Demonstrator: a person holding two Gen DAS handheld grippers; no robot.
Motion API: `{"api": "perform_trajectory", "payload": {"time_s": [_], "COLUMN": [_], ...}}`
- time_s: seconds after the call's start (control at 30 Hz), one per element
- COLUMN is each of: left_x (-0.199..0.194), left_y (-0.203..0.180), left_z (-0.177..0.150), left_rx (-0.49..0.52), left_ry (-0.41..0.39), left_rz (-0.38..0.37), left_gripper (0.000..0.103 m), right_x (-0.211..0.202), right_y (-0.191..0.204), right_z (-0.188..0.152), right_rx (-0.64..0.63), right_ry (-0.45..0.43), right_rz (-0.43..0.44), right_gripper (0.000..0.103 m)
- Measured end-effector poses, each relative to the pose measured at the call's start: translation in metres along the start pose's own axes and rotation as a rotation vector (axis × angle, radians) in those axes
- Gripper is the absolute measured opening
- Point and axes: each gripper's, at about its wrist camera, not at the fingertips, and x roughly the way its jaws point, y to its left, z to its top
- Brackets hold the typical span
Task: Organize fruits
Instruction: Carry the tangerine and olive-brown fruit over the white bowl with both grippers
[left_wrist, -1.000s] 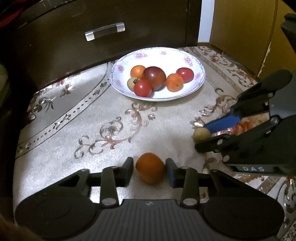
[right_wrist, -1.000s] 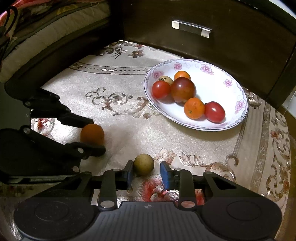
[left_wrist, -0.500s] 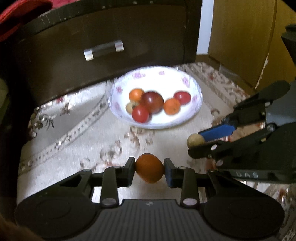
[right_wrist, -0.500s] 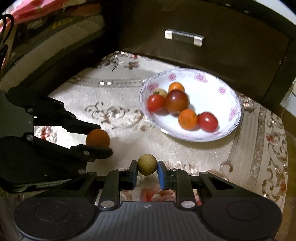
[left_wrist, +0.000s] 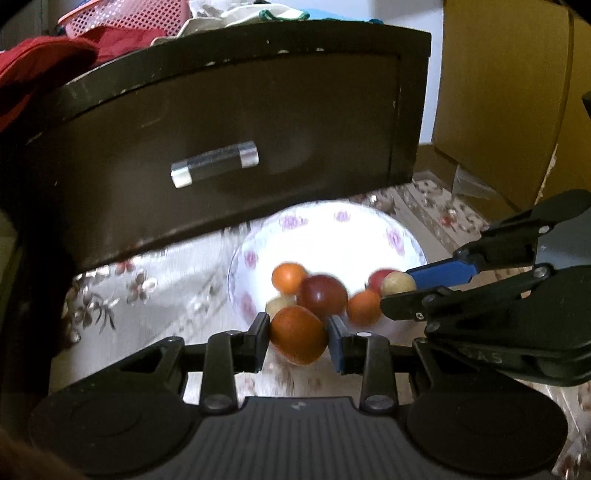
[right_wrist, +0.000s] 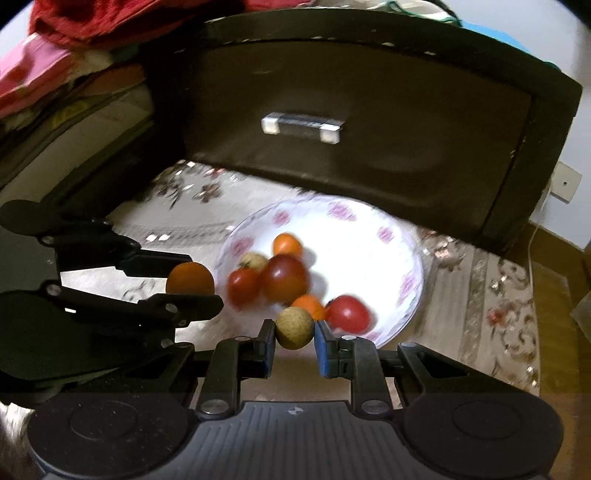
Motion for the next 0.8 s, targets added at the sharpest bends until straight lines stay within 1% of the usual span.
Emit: {"api": "perform_trajectory", "payload": {"time_s": [0.27,0.47,0.8], "left_x": [0.023,0.035,0.040], "left_y": [-0.002,0.002,0.003], "left_z": [0.016,0.017,0.019], "left_rx": [0.010,-0.003,-0.010], "left_ry": [-0.019,-0.014,-0.018], "left_rz": [0.005,0.002,0.010], "left_gripper": [0.039,0.039,0.038], "right_x": [0.018,0.028,0.037], "right_y": [-0.021,-0.028,-0.032], "right_z": [0.014,0.018,0.021], "right_rx": [0.032,0.037,0.050], "right_ry": [-0.018,-0.019,-0.022], "right_rz": [-0.043,-0.052,-0.052], "right_gripper": [0.020,0.020,0.021]}}
